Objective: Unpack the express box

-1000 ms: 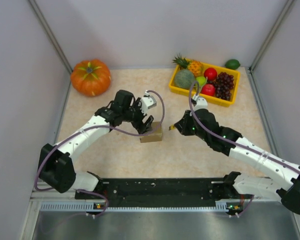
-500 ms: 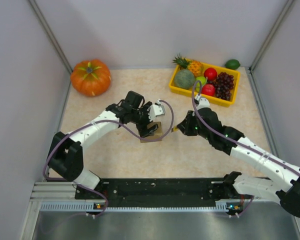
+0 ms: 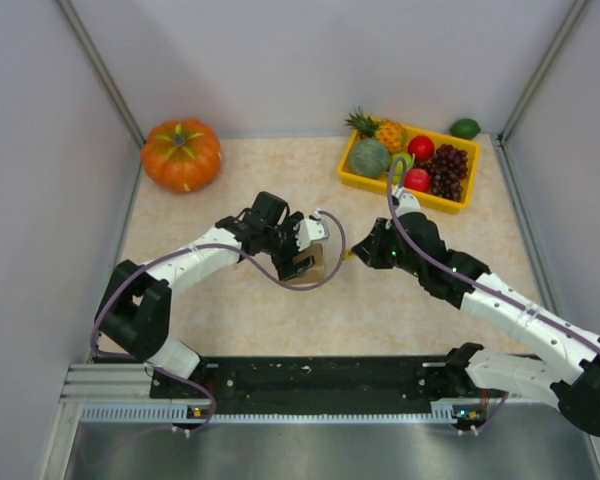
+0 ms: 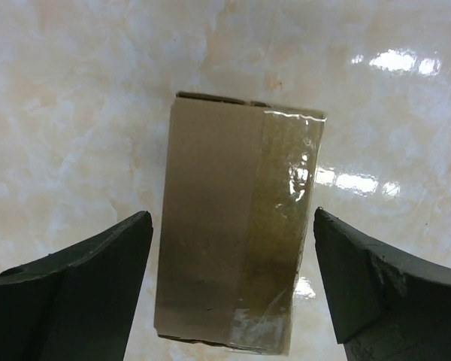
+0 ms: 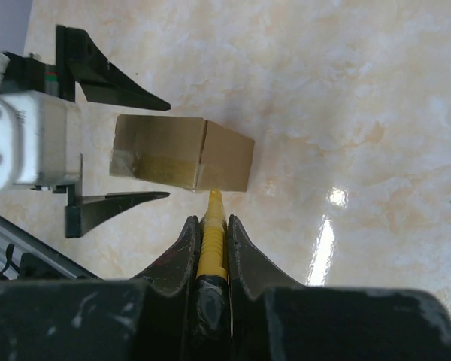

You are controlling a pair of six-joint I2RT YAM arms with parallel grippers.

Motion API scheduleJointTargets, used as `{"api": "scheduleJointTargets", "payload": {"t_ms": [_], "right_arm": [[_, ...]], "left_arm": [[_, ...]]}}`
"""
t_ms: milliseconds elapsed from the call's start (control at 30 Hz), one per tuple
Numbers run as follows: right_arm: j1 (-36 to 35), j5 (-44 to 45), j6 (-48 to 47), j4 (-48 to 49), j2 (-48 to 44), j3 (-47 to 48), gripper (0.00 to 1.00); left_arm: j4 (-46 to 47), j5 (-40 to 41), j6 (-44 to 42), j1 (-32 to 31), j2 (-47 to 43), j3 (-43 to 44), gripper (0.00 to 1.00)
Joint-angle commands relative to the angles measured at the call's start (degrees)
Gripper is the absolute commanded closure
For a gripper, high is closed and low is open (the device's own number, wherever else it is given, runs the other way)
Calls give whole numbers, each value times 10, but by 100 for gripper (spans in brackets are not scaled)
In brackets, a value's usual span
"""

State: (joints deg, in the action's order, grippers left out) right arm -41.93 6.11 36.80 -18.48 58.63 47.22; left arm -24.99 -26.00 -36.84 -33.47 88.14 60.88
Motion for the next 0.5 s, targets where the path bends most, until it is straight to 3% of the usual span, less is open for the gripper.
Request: {"api": "scheduleJointTargets", "payload": {"t_ms": [0,200,467], "right_arm": [[11,-12,13,43,0,-8,100],[12,-19,27,92,-2,-28,100],[11,-13,31,170,21,-47,100]], "left_arm": [[59,17,-6,-3,-4,-30,9],[98,24,-9,-3,-14,-50,23],[88,32,-4,-4,-14,-60,52]]}}
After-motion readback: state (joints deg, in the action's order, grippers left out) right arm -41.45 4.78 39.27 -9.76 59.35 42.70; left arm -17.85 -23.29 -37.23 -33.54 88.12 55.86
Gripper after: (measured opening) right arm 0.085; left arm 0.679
